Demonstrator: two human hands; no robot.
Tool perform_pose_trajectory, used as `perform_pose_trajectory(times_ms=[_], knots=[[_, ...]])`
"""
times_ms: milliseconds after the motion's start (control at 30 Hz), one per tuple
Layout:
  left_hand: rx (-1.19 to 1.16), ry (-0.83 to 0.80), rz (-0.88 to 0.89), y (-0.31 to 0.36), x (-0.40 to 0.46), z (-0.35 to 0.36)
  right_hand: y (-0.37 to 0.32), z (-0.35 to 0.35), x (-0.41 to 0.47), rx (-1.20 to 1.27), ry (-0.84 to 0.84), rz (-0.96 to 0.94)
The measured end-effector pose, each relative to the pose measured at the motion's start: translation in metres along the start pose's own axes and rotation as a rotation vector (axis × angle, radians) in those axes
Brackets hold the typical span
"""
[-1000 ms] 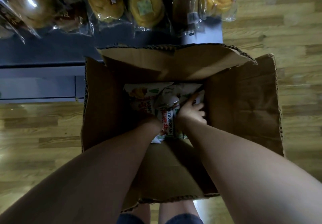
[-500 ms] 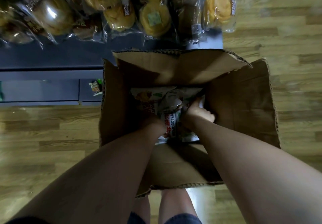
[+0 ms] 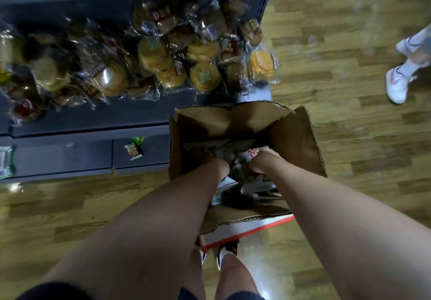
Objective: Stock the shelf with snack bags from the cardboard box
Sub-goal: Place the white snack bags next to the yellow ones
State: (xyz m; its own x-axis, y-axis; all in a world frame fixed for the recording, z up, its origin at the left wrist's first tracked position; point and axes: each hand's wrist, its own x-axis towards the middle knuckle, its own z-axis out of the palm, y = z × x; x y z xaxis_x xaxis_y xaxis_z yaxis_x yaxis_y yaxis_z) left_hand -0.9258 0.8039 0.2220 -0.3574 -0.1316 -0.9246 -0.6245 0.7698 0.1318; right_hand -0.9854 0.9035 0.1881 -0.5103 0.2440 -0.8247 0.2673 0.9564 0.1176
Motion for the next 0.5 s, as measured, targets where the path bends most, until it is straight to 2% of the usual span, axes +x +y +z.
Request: perform_pose_trajectory(times_ms=[67, 167, 267, 333, 500], knots=[[0.000, 0.028, 0.055, 0.003, -0.007, -0.007, 0.004, -0.003, -0.003, 0.035, -0.010, -0.015], [-0.231, 0.079, 0.169, -0.009, -0.032, -0.023, 0.008, -0.011, -0.021, 0.063, -0.011, -0.092], [-0.435, 0.110, 0.242, -0.018, -0.051, -0.034, 0.013, -0.026, -0.075, 0.243, 0.067, -0.254], [-0.437, 0.166, 0.237, -0.021, -0.066, -0.042, 0.018, -0.035, -0.103, 0.338, 0.048, -0.351], [-0.519, 0.293, 0.252, -0.036, -0.089, -0.048, 0.034, -0.048, -0.129, 0.573, 0.056, -0.385]])
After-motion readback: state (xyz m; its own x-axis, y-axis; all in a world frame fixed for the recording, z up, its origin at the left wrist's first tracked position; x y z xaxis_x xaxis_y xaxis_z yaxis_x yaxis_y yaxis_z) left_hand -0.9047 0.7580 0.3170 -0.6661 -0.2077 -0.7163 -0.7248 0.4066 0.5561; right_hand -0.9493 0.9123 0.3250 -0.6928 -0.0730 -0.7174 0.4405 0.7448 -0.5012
